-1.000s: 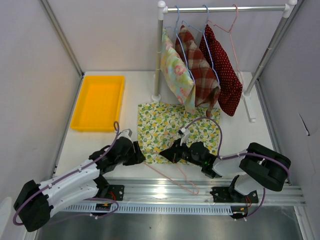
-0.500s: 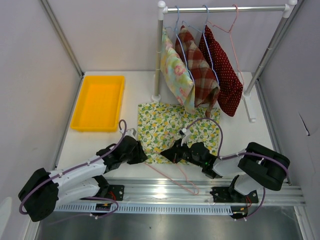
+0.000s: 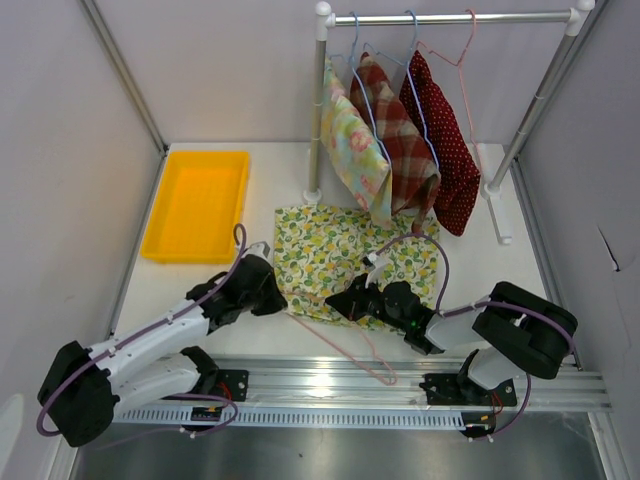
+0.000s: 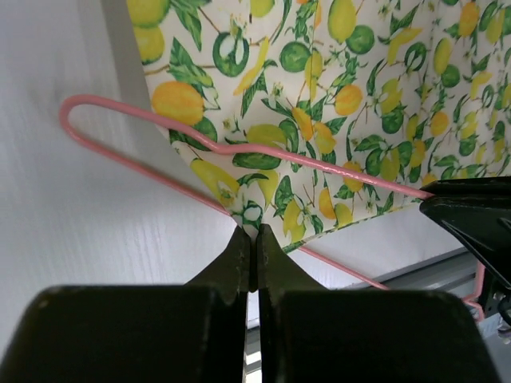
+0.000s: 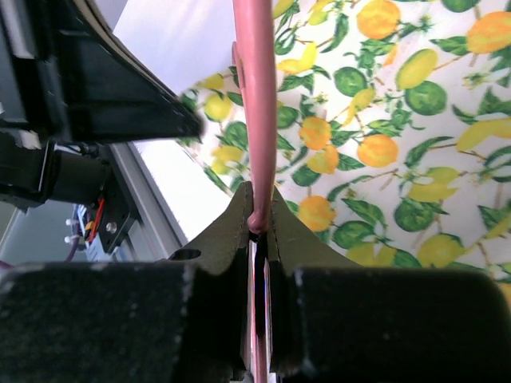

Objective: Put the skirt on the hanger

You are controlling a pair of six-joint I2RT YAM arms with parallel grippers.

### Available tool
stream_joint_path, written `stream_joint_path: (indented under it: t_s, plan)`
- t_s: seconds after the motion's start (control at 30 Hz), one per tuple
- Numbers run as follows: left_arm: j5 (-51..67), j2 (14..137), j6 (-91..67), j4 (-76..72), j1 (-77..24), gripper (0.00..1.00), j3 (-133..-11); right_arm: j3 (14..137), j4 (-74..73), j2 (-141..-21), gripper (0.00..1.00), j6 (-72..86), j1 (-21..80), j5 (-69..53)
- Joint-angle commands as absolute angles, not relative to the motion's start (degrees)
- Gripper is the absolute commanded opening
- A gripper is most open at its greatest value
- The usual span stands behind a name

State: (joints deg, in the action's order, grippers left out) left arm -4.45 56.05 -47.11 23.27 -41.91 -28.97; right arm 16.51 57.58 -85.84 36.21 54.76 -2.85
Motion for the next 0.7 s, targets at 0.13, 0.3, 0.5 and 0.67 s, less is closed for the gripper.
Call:
stream_joint_path:
  t_s: [0.13, 0.3, 0.5, 0.67]
  plan:
    - [-0.4, 52.3, -42.1, 28.7, -31.7, 0.0, -31.8, 15.2, 52.6, -88.3, 0.0, 31.9, 54.1, 3.9]
    - [-0.4, 51.6, -39.7, 33.0, -28.1, 0.0, -33.2, 15.0, 52.4, -89.3, 0.0, 31.6, 54.0, 6.1]
    - [2.3, 49.3, -39.9, 34.8, -18.9, 0.0, -33.8, 14.9, 52.2, -90.2, 0.0, 31.3, 54.0, 7.2]
    - [5.4, 49.1, -40.1, 34.8, -11.1, 0.0, -33.4, 14.0, 52.1, -90.0, 0.0, 31.1, 54.0, 8.3]
